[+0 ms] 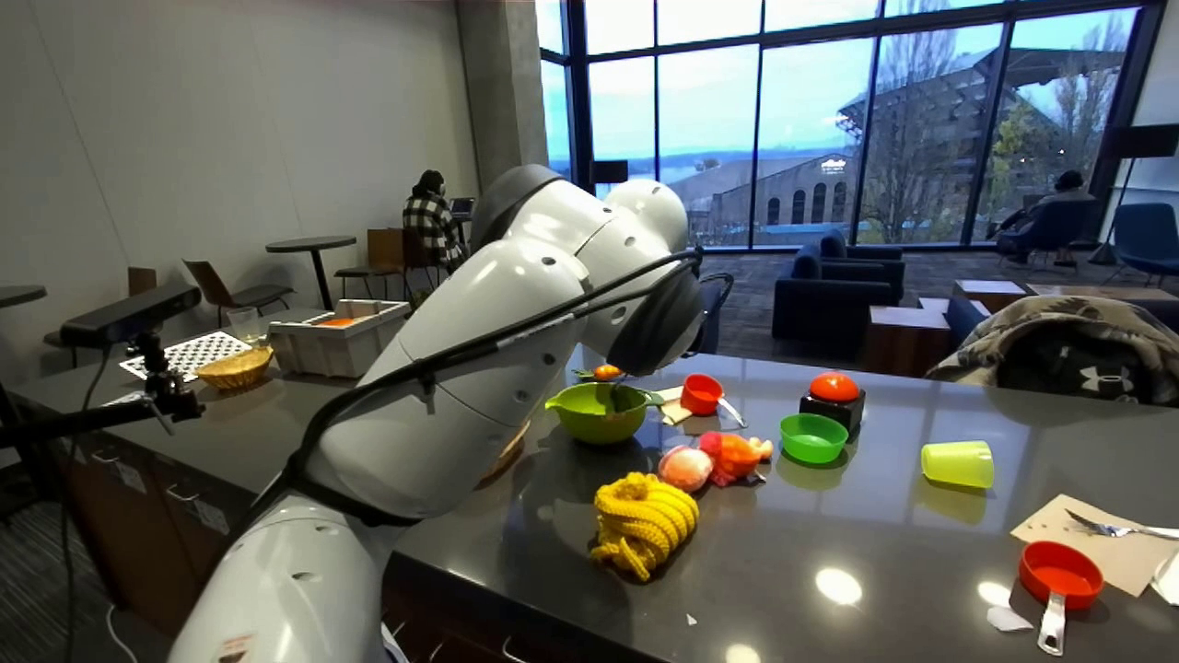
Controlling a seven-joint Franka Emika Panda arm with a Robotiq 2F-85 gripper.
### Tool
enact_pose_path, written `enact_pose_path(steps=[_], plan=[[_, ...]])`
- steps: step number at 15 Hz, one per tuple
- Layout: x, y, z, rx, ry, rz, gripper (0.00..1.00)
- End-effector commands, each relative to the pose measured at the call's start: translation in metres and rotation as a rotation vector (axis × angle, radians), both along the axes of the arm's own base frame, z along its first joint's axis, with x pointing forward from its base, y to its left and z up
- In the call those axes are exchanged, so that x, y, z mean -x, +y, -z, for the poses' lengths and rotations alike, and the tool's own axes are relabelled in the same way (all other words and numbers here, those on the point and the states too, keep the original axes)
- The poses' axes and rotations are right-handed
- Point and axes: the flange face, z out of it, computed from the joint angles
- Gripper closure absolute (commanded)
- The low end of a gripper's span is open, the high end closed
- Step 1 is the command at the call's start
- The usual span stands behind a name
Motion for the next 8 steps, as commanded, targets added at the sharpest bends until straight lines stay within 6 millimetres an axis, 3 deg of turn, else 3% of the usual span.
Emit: enact_pose_path(steps=[1, 8], plan=[[-0.006, -0.011, -0.004, -0.006, -0.079, 0.016, 0.99], [-0.003, -0.043, -0.006, -0.008, -0.076, 0.065, 0.99]])
